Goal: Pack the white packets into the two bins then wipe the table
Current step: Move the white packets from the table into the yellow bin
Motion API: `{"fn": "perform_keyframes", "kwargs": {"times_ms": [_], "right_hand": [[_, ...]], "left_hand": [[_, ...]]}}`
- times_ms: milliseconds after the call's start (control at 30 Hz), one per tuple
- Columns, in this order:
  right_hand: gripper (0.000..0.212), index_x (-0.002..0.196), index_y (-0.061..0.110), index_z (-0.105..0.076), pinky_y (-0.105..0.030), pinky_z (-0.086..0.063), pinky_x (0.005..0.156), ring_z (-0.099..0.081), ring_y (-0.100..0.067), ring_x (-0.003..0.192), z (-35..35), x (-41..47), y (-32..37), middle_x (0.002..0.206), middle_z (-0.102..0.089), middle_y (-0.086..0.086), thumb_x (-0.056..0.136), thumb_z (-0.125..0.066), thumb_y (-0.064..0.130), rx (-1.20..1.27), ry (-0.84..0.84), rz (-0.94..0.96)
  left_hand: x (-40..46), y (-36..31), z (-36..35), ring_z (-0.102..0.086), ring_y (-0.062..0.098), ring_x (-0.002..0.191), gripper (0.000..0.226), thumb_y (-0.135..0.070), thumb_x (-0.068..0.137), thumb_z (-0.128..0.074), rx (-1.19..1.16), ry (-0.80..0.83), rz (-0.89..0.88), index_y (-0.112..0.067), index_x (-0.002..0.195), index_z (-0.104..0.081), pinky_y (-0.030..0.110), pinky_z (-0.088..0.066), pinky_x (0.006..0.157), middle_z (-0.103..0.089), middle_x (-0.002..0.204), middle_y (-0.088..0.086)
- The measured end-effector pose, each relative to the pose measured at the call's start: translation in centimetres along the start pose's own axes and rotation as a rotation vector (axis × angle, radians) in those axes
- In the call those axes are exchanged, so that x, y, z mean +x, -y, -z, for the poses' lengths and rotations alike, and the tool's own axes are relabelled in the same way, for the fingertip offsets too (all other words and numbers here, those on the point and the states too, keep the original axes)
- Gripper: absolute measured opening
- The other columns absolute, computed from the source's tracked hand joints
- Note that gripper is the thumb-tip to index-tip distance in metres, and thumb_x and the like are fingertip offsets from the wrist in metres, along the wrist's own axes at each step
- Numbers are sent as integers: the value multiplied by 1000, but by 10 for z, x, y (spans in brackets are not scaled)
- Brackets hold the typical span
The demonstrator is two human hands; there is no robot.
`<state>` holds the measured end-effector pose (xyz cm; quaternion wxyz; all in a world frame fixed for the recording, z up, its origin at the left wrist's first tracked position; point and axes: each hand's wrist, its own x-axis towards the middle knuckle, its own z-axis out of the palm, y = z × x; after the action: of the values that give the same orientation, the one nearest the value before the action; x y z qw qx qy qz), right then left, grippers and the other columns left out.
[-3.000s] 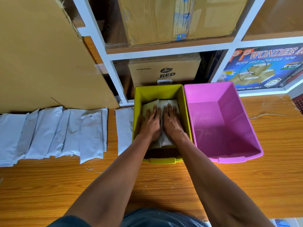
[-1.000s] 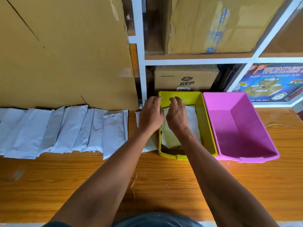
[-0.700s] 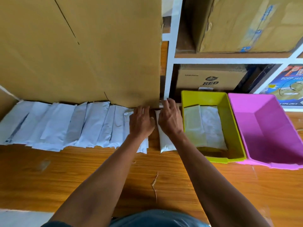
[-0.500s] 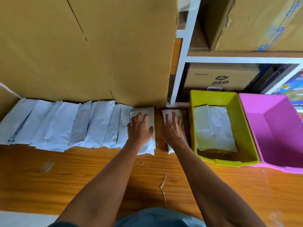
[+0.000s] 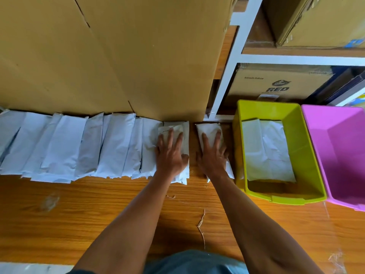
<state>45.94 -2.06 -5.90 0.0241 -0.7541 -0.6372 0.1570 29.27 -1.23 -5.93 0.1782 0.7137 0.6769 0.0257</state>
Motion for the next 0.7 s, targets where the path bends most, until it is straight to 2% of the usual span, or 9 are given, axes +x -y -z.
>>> {"fn": "perform_keyframes", "kwargs": {"times_ms": [100,200,300,367,433,533,700], "right_hand": [[78,166,41,-9,-64,-35,114,-23,-52,148,2,2,0,174,14,-14,102,-52,50,-35,21,16],[78,165,39,-14,-61,-42,109,-29,-48,145,3,3,-2,174,4,-13,99,-56,34,-48,-7,19],[77,162,36,-18,-58,-46,103,-33,-47,142,6,1,1,173,-4,-13,97,-59,29,-33,-19,18],[78,162,36,-18,-56,-49,99,-34,-46,142,10,-1,5,173,-4,-12,97,-60,28,-27,-19,25],[77,162,34,-19,-54,-50,95,-39,-45,137,16,-2,7,173,-6,-13,97,-60,30,-15,-54,43],[72,161,32,-21,-52,-45,99,-43,-43,129,31,-3,13,172,-9,-16,98,-55,36,0,-124,90],[61,157,32,-25,-54,-42,104,-38,-43,137,78,-10,29,172,-12,-14,103,-44,53,121,-220,111]], "left_hand": [[4,4,-6,16,50,158,90,-63,100,-49,13,18,16,-40,168,5,66,-10,125,25,174,1],[7,1,-6,8,52,158,87,-48,102,-56,-17,-2,25,-36,169,-3,67,-14,126,17,176,4],[8,0,-2,-5,49,157,84,-27,100,-58,-105,-59,17,-34,169,-11,67,-21,124,4,177,5],[10,4,-2,-11,46,158,85,-23,99,-58,-142,-110,7,-36,168,-11,67,-25,124,-3,176,6],[12,7,1,-17,42,158,84,-26,99,-56,-146,-190,-32,-36,168,-9,64,-28,123,-11,175,10],[10,2,14,-21,36,159,83,-29,99,-55,-160,-276,-94,-34,169,-9,59,-32,122,-16,174,8],[-4,-28,44,-20,32,160,74,-35,104,-48,-260,-404,-165,-29,169,-14,51,-27,125,-19,175,10]]}}
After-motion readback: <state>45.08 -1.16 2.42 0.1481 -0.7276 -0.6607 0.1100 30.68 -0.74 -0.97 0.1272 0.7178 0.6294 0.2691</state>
